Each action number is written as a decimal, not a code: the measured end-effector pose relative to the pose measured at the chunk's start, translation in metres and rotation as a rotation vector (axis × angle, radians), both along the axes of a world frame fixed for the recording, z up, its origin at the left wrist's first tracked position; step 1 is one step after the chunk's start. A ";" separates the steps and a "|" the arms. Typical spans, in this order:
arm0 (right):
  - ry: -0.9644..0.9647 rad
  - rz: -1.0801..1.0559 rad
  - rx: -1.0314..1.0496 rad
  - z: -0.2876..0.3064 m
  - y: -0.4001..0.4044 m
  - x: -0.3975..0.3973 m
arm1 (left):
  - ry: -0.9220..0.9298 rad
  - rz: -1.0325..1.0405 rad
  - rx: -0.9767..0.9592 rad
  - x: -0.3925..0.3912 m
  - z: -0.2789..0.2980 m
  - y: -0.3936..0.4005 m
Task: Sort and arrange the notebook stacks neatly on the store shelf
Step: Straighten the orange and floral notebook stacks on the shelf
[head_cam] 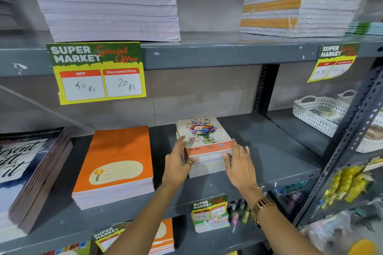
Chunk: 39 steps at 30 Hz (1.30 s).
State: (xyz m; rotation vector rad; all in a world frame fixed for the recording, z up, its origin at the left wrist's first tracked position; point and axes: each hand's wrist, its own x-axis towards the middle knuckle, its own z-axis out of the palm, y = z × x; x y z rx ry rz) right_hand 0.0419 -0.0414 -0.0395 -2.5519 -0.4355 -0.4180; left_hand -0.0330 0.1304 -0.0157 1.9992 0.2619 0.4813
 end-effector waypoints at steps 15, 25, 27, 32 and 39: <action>0.041 -0.058 0.093 0.001 0.002 -0.004 | 0.012 -0.005 -0.079 -0.001 -0.006 -0.002; 0.103 -0.058 0.153 0.003 0.007 0.000 | 0.069 0.042 0.148 -0.001 -0.013 -0.005; 0.090 -0.061 0.150 0.002 0.006 0.000 | 0.052 0.044 0.214 0.000 -0.015 -0.005; 0.053 -0.051 0.128 0.001 0.007 -0.001 | 0.073 0.052 0.298 0.000 -0.017 -0.005; -0.015 -0.047 0.106 -0.003 0.003 0.000 | 0.125 0.048 0.372 -0.001 -0.018 -0.003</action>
